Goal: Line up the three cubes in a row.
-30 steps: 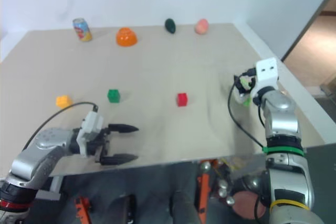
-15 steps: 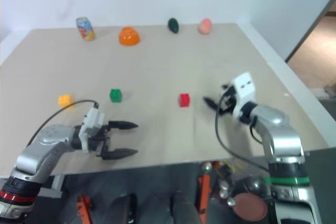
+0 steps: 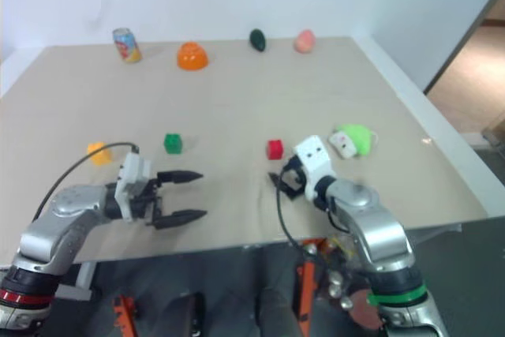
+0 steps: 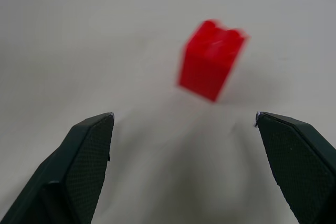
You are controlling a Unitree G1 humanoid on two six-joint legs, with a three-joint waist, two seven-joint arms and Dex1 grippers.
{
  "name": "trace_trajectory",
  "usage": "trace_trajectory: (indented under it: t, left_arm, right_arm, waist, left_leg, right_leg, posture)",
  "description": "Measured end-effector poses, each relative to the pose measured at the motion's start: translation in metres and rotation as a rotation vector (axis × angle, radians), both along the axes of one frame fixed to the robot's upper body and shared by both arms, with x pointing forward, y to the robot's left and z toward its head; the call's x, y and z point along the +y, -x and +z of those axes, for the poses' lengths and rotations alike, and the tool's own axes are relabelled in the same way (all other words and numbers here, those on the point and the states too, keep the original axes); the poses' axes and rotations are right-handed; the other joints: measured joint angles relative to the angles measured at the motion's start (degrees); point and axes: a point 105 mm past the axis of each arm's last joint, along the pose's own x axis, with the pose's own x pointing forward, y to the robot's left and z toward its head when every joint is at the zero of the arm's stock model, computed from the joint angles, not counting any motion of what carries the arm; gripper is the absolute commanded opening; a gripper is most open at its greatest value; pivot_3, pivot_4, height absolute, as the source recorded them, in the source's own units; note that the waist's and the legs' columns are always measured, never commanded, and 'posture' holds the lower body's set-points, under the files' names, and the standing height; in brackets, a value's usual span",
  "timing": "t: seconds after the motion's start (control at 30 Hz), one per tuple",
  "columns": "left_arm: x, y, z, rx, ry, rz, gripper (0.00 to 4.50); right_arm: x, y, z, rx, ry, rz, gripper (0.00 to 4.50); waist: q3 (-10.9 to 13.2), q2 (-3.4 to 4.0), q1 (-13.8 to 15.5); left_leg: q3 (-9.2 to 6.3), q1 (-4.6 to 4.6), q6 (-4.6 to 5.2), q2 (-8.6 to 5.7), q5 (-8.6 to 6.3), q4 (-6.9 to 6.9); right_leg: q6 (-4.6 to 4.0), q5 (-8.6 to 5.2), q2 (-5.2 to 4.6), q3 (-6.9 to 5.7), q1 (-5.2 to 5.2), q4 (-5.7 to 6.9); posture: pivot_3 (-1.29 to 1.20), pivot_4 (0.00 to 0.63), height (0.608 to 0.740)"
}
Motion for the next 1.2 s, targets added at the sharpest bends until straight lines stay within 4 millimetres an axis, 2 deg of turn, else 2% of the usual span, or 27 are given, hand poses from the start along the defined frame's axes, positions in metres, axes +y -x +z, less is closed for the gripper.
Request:
trace_trajectory:
  t: [0.13, 0.3, 0.57, 0.67, 0.8, 1.07, 1.2]
  left_arm:
    - [0.002, -0.005, 0.000, -0.009, 0.016, 0.042, 4.48]
    - [0.002, -0.009, 0.001, -0.013, 0.033, 0.080, 4.48]
    - [0.009, -0.011, 0.000, -0.009, 0.041, 0.127, 4.48]
    - [0.009, -0.010, 0.000, -0.010, 0.042, 0.132, 4.48]
    - [0.008, -0.006, 0.000, -0.005, 0.043, 0.139, 4.48]
    - [0.017, -0.007, 0.001, -0.004, 0.054, 0.188, 4.48]
    - [0.018, -0.007, 0.004, -0.014, 0.065, 0.204, 4.48]
  right_arm:
    - [-0.005, -0.004, -0.001, 0.006, 0.003, -0.031, 4.47]
    - [0.000, -0.010, 0.001, 0.008, -0.024, -0.041, 4.47]
    - [0.004, -0.022, -0.017, 0.072, -0.047, -0.089, 4.47]
    - [0.005, -0.029, -0.018, 0.075, -0.049, -0.113, 4.47]
    - [0.012, -0.040, -0.013, 0.060, -0.063, -0.123, 4.47]
    - [0.024, -0.047, -0.016, 0.073, -0.088, -0.107, 4.47]
    - [0.024, -0.050, -0.017, 0.073, -0.083, -0.106, 3.28]
  waist:
    - [0.0, 0.00, 0.0]
    - [0.0, 0.00, 0.0]
    - [0.0, 0.00, 0.0]
    - [0.0, 0.00, 0.0]
    - [0.0, 0.00, 0.0]
    - [0.0, 0.00, 0.0]
    - [0.0, 0.00, 0.0]
  left_leg:
    - [-0.01, -0.06, 0.00, 0.00, -0.01, -0.09]
    - [-0.02, -0.05, 0.01, 0.00, -0.02, -0.09]
    - [-0.02, -0.05, 0.01, 0.00, -0.01, -0.05]
    - [-0.01, -0.05, 0.01, 0.00, -0.01, -0.06]
    - [-0.02, -0.05, 0.01, 0.00, -0.01, -0.10]
    - [-0.02, -0.06, 0.01, 0.00, -0.01, -0.11]
    - [-0.02, -0.06, 0.01, 0.00, -0.01, -0.11]
  right_leg:
    - [0.06, -0.09, 0.01, 0.00, -0.04, -0.01]
    - [0.06, -0.08, 0.03, 0.00, -0.03, -0.01]
    - [0.04, -0.06, 0.02, 0.01, -0.02, -0.01]
    - [0.04, -0.06, 0.02, 0.01, -0.03, -0.01]
    - [0.05, -0.06, 0.03, 0.00, -0.03, -0.01]
    - [0.05, -0.06, 0.03, 0.00, -0.04, -0.01]
    - [0.05, -0.06, 0.02, 0.00, -0.04, -0.01]
  posture:
    - [0.00, 0.150, 0.738]
    - [0.00, 0.150, 0.738]
    - [0.00, 0.150, 0.738]
    - [0.00, 0.150, 0.738]
    - [0.00, 0.150, 0.738]
    - [0.00, 0.150, 0.738]
    - [0.00, 0.150, 0.738]
